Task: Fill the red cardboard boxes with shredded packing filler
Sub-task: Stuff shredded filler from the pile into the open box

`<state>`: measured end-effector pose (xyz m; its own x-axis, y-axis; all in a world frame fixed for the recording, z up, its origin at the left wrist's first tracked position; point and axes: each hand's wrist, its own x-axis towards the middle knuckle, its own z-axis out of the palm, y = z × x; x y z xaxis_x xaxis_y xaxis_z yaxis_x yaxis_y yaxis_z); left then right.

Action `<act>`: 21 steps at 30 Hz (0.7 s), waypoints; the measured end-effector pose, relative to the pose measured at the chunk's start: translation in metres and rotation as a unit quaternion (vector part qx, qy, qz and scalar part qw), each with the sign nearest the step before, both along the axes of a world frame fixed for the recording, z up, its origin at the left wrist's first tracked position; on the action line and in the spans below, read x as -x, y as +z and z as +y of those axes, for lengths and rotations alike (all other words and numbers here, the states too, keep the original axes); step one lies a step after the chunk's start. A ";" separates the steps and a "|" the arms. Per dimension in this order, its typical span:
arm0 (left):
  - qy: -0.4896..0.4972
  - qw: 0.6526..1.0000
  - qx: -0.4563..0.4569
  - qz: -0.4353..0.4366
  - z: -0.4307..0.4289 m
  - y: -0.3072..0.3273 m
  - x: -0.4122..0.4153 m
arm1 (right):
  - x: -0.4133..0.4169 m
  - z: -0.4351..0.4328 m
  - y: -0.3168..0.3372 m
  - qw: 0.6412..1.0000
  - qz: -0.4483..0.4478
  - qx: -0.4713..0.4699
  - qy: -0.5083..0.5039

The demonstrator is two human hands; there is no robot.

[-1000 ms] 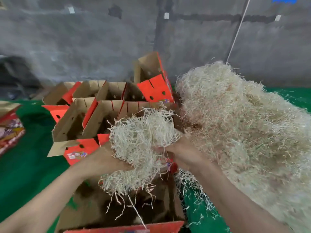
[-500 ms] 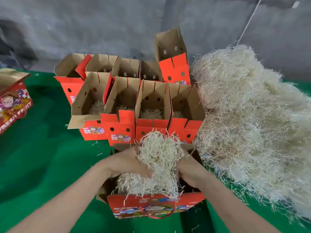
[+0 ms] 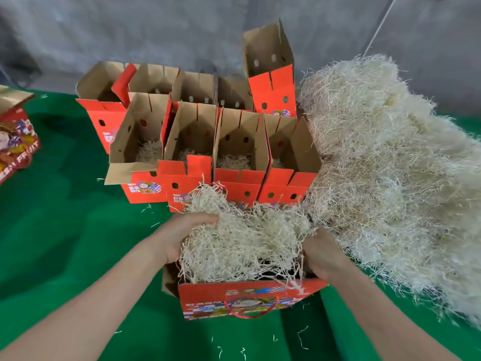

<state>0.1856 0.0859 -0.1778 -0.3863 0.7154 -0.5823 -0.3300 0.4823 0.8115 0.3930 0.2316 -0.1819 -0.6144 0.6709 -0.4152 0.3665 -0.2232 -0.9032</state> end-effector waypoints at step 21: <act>0.052 0.996 0.055 0.044 0.031 -0.013 -0.007 | 0.000 0.015 0.013 0.993 0.039 0.067 0.086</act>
<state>0.1921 0.1165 -0.1908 -0.5085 0.6031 -0.6146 -0.3119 0.5363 0.7843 0.3932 0.2468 -0.1692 -0.7492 0.4945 -0.4407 0.3398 -0.2842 -0.8965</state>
